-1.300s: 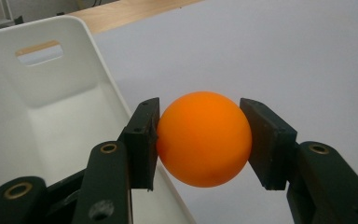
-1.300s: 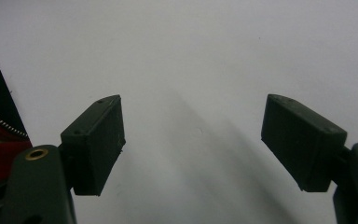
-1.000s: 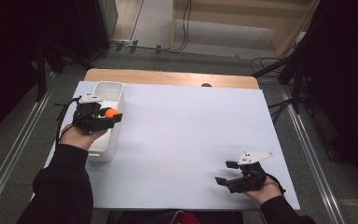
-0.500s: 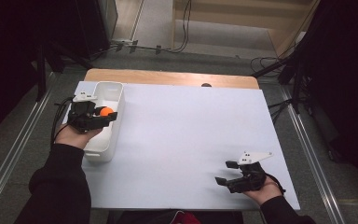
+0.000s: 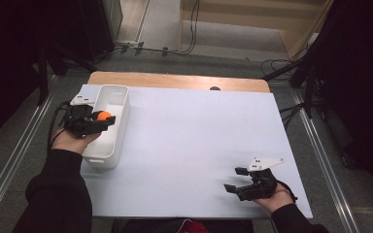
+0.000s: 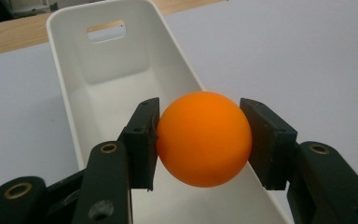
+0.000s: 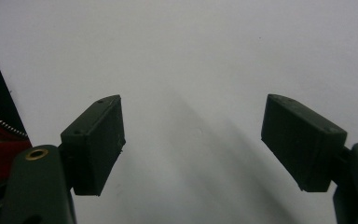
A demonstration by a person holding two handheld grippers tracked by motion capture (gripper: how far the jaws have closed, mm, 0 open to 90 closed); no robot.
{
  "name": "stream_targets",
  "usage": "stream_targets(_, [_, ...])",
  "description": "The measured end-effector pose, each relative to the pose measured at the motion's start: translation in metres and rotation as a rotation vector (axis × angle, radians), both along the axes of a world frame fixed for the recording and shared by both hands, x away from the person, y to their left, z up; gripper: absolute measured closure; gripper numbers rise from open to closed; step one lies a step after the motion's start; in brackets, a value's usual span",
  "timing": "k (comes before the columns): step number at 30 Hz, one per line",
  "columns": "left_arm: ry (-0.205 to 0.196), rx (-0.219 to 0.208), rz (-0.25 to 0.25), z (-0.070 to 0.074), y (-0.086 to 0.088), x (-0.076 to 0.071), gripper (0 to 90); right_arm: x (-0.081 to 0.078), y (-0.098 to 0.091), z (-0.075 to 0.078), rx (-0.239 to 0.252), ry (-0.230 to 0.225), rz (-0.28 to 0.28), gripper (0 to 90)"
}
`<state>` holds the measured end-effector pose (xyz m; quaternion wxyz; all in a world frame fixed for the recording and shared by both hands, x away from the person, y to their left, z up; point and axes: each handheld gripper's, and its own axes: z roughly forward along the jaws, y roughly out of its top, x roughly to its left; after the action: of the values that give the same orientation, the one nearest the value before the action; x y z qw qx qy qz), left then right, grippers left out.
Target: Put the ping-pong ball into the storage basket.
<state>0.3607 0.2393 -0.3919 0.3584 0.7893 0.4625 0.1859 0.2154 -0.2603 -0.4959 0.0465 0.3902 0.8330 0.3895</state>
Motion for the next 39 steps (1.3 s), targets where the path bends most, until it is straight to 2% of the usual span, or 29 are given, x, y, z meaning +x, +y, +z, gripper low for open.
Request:
stream_targets(24, [0.038,0.013,0.023,-0.012,0.003,0.006,49.7,0.000,0.000,0.000,-0.002,-0.002,0.001,20.0])
stream_targets(31, [0.062,0.045,0.021,-0.019,0.001,0.009,49.6,0.001,0.000,-0.001,-0.004,-0.007,0.002,20.0])
stream_targets(39, [0.066,0.049,0.024,-0.022,0.000,0.010,49.6,0.000,0.000,-0.001,-0.004,-0.005,0.003,20.0])
